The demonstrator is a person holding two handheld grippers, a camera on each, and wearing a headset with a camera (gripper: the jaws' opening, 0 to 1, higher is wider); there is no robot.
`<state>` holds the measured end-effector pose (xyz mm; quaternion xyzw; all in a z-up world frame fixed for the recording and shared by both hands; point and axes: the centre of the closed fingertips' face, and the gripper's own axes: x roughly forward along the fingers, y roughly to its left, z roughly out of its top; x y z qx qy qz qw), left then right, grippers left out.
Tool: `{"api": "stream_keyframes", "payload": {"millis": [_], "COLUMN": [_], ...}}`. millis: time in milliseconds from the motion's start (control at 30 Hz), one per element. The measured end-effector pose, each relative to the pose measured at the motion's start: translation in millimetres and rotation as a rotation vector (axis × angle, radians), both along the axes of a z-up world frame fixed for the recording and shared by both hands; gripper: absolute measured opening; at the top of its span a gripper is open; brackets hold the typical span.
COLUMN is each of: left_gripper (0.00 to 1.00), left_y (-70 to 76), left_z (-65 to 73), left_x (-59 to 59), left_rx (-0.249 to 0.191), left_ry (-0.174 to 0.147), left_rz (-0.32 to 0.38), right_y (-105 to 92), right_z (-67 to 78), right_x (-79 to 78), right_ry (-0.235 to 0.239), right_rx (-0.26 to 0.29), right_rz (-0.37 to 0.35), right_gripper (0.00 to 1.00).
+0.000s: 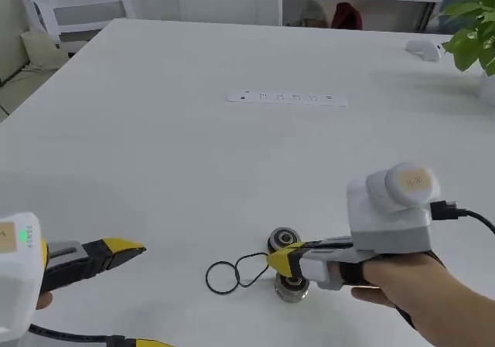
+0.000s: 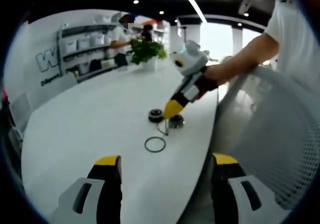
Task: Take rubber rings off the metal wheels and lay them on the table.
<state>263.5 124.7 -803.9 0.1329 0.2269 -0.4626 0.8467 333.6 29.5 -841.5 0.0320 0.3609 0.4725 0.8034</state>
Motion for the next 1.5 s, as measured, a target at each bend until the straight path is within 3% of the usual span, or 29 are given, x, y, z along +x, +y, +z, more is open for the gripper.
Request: {"api": "stream_keyframes", "payload": {"millis": [400,600,833,1200,1500], "left_gripper": [0.73,0.72,0.72,0.72,0.72], "left_y": [-2.1,-2.6,-2.2,-1.4,-1.4], "left_z": [0.1,-0.4,-1.1,-1.0,5.0], "left_x": [-1.4,-2.0,-2.0,-1.8,0.7], "left_rx": [-0.009,-0.004,-0.003,-0.007,-0.014], "left_ry": [0.007,0.008,0.010,0.011,0.006], "left_rz": [-0.003,-0.009,-0.010,-0.006,-0.011], "right_y": [6.7,13.0,18.9,12.7,3.1], "right_z": [-9.0,-4.0,-6.4,0.4,9.3], "right_x": [-12.6,-13.8,-20.0,-11.0,3.8], "right_ry": [-0.002,-0.053,-0.060,-0.045,-0.064], "right_rx": [-0.038,-0.027,-0.038,-0.009,0.011], "right_rz": [0.076,0.110,0.151,0.102,0.042], "right_gripper": [0.03,0.10,0.15,0.20,0.21]}}
